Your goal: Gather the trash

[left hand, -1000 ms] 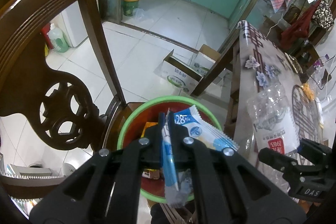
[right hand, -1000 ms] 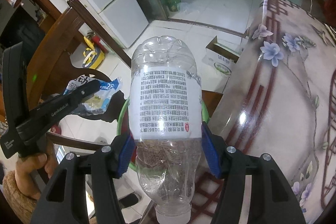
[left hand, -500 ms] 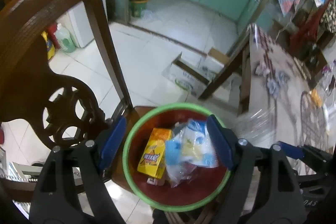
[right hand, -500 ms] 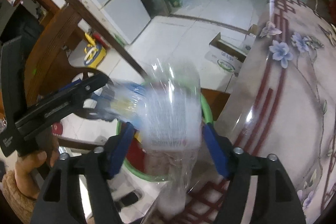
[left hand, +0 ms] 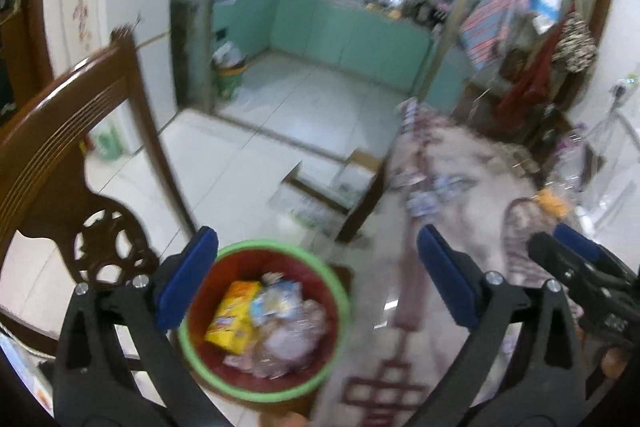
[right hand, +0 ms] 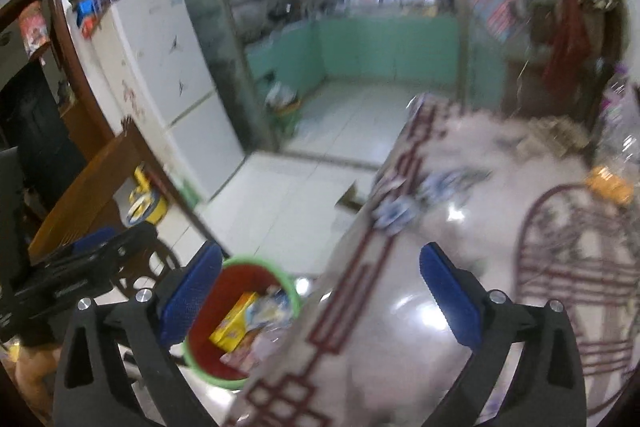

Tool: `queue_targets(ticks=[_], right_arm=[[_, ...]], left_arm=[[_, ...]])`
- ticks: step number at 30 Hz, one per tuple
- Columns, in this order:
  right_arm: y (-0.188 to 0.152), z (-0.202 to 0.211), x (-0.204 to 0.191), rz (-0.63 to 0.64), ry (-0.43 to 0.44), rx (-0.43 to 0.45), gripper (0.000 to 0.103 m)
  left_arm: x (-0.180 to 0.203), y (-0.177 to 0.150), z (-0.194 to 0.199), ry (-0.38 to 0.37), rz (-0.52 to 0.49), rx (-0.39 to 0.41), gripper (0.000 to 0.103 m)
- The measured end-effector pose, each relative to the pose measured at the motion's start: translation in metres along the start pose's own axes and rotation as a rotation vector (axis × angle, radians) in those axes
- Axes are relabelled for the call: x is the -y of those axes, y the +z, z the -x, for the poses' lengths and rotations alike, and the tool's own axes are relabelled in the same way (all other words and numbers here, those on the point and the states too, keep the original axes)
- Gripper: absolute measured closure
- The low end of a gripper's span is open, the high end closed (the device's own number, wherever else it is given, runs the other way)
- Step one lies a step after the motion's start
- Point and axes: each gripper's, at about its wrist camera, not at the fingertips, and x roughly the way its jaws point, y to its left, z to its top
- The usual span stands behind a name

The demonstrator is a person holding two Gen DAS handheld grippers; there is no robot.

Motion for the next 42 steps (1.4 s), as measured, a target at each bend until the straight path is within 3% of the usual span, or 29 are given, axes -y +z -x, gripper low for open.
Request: queue_targets(ticks=[4, 8, 9, 13, 16, 20, 25, 34, 42], right_arm=[[-0.005, 0.060, 0.030, 0.090, -0.082, 0.180, 0.007], [-0.021, 0.115, 0.053, 0.210, -0.222, 0.403, 0.007], [-0.028, 0.126, 0.060, 0.238, -0.271, 0.423, 0.007], [-0.037, 0.147, 0.104, 0.161, -0.190, 0.387, 0.007], [-0.043, 0.160, 0.130, 0.098, -0.189, 0.376, 0.007], [-0.047, 0.174, 0.159, 0.095, -0.219, 0.376, 0.007], [-0.054, 0.182, 0.187, 0.046, -0.214, 0.353, 0.007], [-0.055, 0.178, 0.193, 0.039, -0.158, 0.333, 0.007], [-0.053, 0.175, 0.199, 0.021, -0.159, 0.317, 0.007]], left_arm=[[0.045, -0.010, 0.031, -0.025, 0.004, 0.120, 0.005], [0.104, -0.019, 0.061, 0.035, -0.075, 0.244, 0.005], [0.115, -0.021, 0.065, 0.044, -0.085, 0.257, 0.005], [0.164, -0.029, 0.083, 0.066, -0.084, 0.293, 0.005], [0.190, -0.039, 0.095, 0.084, -0.059, 0.336, 0.005], [0.211, -0.046, 0.100, 0.020, -0.023, 0.302, 0.005], [0.228, -0.054, 0.101, 0.036, -0.034, 0.277, 0.005], [0.235, -0.054, 0.102, 0.075, -0.015, 0.268, 0.005], [0.239, -0.052, 0.095, 0.093, -0.031, 0.246, 0.005]])
